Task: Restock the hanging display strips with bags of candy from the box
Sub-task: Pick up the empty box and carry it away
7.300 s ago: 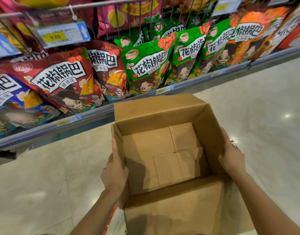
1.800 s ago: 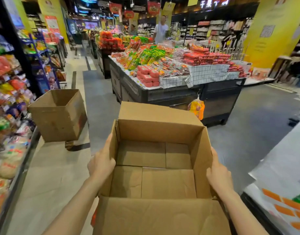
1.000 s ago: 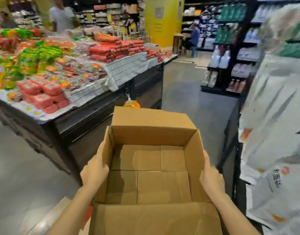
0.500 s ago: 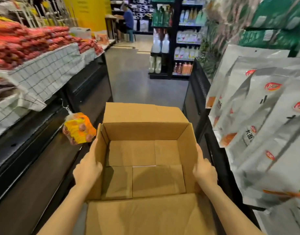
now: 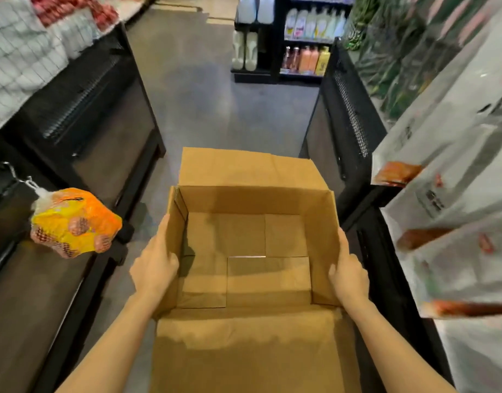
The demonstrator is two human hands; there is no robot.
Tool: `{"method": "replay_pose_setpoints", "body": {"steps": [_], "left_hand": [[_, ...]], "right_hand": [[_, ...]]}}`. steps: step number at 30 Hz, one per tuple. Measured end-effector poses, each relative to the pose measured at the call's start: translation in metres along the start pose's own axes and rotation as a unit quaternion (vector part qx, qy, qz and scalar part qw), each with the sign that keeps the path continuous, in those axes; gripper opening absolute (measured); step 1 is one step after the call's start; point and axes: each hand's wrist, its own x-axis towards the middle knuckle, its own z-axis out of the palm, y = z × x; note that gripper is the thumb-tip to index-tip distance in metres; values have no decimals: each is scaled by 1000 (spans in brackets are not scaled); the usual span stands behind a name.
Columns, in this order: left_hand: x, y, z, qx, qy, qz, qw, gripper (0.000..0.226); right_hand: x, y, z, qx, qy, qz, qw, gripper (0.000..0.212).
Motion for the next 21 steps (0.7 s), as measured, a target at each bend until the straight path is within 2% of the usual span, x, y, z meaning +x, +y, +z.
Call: {"method": "replay_pose_setpoints", "body": {"steps": [10, 14, 18, 21], "left_hand": [[87, 10, 137, 5, -43, -1, 999, 79], [105, -12, 224, 8, -58, 5, 998, 77], [113, -47, 324, 27, -78, 11, 997, 79], [117, -76, 403, 23, -97, 20, 995, 81]], "right_hand": [[106, 29, 94, 26, -11, 26, 999, 73], [135, 60, 172, 50, -19, 10, 999, 80], [153, 91, 250, 83, -38, 0, 996, 67], [168, 122, 326, 75, -47, 23, 996, 67]]}}
